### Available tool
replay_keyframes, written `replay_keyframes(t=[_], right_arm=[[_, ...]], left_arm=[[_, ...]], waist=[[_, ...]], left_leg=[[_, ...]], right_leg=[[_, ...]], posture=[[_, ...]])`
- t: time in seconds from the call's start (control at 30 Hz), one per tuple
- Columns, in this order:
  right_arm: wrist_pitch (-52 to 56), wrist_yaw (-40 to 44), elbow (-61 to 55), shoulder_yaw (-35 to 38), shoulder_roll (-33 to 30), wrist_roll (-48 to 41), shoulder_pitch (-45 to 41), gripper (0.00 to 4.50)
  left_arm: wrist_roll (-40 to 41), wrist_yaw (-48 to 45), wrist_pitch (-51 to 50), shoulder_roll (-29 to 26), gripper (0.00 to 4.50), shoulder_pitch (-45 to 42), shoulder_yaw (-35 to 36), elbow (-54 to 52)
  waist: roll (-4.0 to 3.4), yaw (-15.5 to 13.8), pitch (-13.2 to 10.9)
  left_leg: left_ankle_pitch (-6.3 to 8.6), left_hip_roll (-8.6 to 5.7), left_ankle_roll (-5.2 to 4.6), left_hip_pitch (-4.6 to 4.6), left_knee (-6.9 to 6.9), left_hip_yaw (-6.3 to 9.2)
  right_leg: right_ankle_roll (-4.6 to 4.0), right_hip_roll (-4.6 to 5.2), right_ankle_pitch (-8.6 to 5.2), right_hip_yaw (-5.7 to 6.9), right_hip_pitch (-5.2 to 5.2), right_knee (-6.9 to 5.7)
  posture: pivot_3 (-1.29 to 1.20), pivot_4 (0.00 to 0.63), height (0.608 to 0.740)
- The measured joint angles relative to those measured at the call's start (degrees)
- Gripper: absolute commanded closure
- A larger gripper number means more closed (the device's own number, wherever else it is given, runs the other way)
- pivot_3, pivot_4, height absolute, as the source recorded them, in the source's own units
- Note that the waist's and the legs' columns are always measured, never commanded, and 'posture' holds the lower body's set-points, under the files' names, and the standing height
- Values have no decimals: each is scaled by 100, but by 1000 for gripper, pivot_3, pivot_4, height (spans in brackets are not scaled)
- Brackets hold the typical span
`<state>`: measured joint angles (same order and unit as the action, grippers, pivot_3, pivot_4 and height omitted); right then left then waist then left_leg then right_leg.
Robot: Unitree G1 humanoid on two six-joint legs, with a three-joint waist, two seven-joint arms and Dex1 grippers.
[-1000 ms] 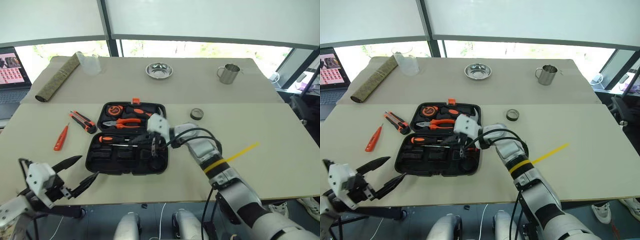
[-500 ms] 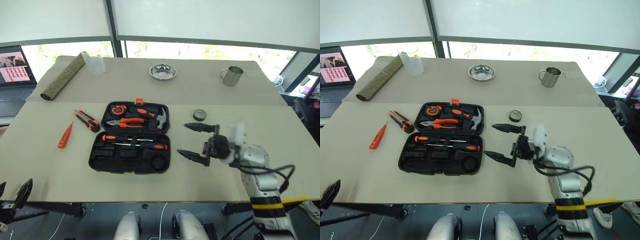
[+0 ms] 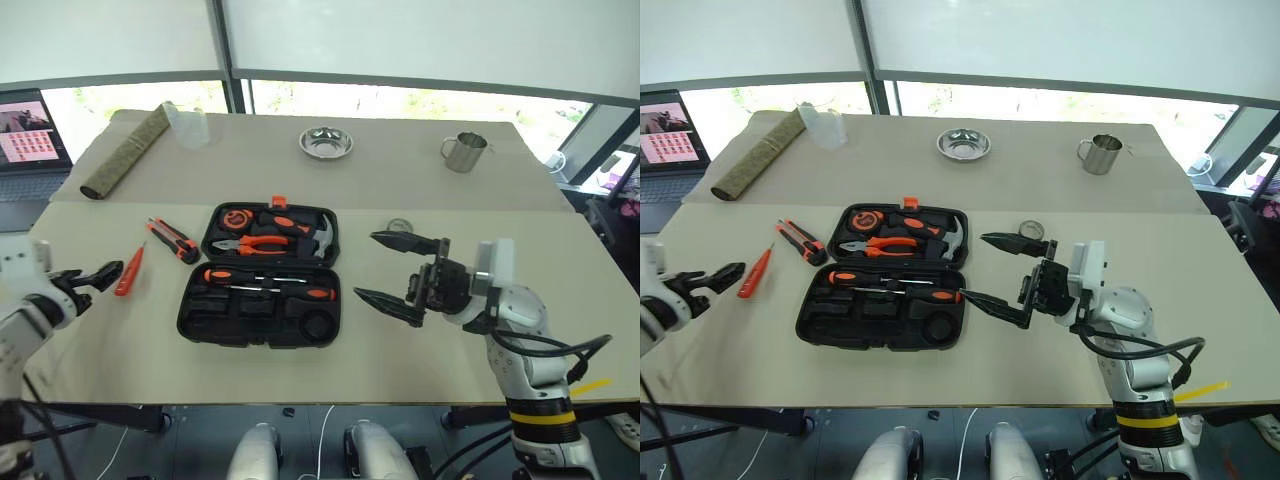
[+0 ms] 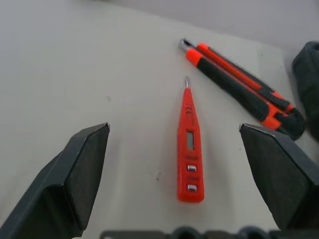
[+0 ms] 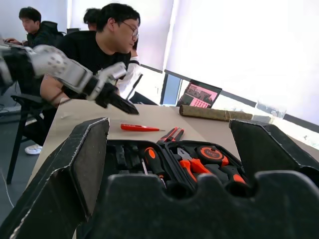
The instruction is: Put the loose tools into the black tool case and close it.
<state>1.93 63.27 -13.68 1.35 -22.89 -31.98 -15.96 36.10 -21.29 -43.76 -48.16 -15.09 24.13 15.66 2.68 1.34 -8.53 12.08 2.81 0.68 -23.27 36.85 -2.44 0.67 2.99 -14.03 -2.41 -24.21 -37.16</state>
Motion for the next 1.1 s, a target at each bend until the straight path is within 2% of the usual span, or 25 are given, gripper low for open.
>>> replay_keyframes(t=[0.07, 0.17, 0.33, 0.47, 0.6, 0.7, 0.77, 0.87, 0.97, 1.1], right_arm=[[37, -37, 6, -68, 14, -23, -101, 35], [80, -155, -9, -105, 40, -25, -189, 0], [105, -314, -60, -121, 44, -25, -187, 0], [105, -366, -103, -122, 30, -26, -159, 0], [105, -345, -106, -117, -91, -30, -101, 0], [110, -248, -110, -102, -277, -44, -99, 0], [129, -202, -153, -91, -375, -76, -84, 0], [312, -45, -324, -26, -773, -165, 85, 0], [795, 16, -617, 31, -1202, -459, 226, 0], [1346, 124, -952, -5, -1740, -535, 401, 0]], left_arm=[[-289, -80, -23, -8, 0, -378, -303, 410], [-644, -240, 38, -54, 733, -786, -570, 848], [-941, -609, 127, -101, 2721, -870, -721, 1006], [-948, -865, 170, -111, 4028, -725, -620, 974], [-935, -1373, 476, -115, 4027, -511, -481, 984], [-944, -2095, 1278, -124, 4027, -389, -460, 1053], [-864, -2660, 1756, -125, 4027, -368, -303, 977], [-394, -4169, 2649, -153, 4027, -271, -68, 225], [-696, -5260, 3432, -597, 4027, -256, -616, -321], [-1217, -6077, 4099, -613, 4027, -335, -1556, -497]], waist=[[1, 3, 0], [-1, -38, 0], [-1, -63, 0], [-1, -69, 0], [-1, -63, 0], [3, -72, -1], [4, -76, -2], [7, -103, -3], [-7, -102, -4], [-17, -103, -4]], left_leg=[[2, 2, 3, -6, 0, 4], [2, 1, 3, 0, 0, 4], [1, -2, 3, -1, 1, 2], [2, -7, 3, 0, 2, -1], [1, -7, 3, -1, 3, -1], [1, -6, 3, -9, 5, 1], [1, -6, 3, -11, 7, 0], [2, -7, 3, -20, 10, -1], [2, -12, 2, -11, 8, -11], [3, -5, 0, -9, 10, -16]], right_leg=[[-1, -4, 0, 0, -4, -3], [-1, -4, 0, 2, 0, -4], [0, 3, 0, 1, 2, -4], [1, 9, -1, 1, 3, -3], [1, 9, -1, 1, 2, -4], [1, 9, -1, 6, 0, -3], [1, 10, 0, 6, -1, -1], [1, 16, -1, 10, -2, 6], [3, 19, -1, 1, 4, 7], [5, 7, -4, -3, 4, 5]], posture=[[0, 150, 740], [0, 150, 740], [0, 150, 740], [0, 150, 740], [0, 150, 740], [0, 150, 740], [0, 150, 740], [0, 150, 740], [0, 150, 740], [0, 150, 740]])
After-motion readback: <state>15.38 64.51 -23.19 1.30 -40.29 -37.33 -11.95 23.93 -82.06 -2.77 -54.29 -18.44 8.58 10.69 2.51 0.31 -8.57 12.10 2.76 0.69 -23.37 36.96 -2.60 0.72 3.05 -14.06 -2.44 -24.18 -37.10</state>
